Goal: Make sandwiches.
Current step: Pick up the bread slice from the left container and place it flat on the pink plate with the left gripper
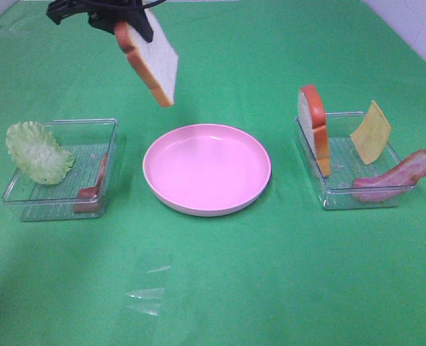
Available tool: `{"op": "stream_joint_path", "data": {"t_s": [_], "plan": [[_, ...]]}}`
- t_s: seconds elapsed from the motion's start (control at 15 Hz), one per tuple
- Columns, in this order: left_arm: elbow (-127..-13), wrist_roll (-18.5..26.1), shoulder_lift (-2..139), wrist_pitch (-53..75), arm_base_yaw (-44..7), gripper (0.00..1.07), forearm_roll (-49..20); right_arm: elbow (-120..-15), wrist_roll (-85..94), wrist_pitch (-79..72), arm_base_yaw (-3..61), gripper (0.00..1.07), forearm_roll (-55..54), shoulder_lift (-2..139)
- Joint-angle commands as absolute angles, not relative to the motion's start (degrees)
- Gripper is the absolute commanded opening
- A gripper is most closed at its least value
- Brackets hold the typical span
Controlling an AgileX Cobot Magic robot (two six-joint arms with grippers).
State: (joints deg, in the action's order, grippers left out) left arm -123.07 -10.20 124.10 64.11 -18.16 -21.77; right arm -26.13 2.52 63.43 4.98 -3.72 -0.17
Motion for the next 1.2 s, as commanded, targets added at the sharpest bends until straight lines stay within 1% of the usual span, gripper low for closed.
{"op": "stream_joint_path", "data": {"t_s": [0.07,0.13,0.27,0.47,0.6,0.87,1.07,1.2], "plan": [[-123.53,-6.93,126.91,61.94,-18.85,0.14,-32.95,-25.9,2.29,63.2,4.64,0.93,-3.21,-1.72],[-123.53,-5.44,128.57,62.28,-19.42,0.14,-36.73,-25.9,2.29,63.2,4.64,0.93,-3.21,-1.72],[-123.53,-3.9,131.26,62.51,-20.57,0.14,-39.25,-25.9,2.29,63.2,4.64,0.93,-3.21,-1.72],[-123.53,-2.12,136.82,62.45,-24.18,0.14,-39.82,-25.9,2.29,63.2,4.64,0.93,-3.21,-1.72],[-123.53,-1.32,139.06,61.94,-25.38,0.14,-39.76,-25.9,2.29,63.2,4.64,0.93,-3.21,-1.72],[-123.53,-1.6,141.12,61.48,-25.55,0.14,-39.59,-25.9,2.29,63.2,4.64,0.93,-3.21,-1.72],[-123.53,-4.93,141.75,62.57,-25.55,0.16,-39.25,-25.9,2.29,63.2,4.64,0.93,-3.21,-1.72],[-123.59,-4.53,141.0,62.74,-25.55,0.17,-37.93,-25.9,2.29,63.2,4.64,0.93,-3.21,-1.72]]}}
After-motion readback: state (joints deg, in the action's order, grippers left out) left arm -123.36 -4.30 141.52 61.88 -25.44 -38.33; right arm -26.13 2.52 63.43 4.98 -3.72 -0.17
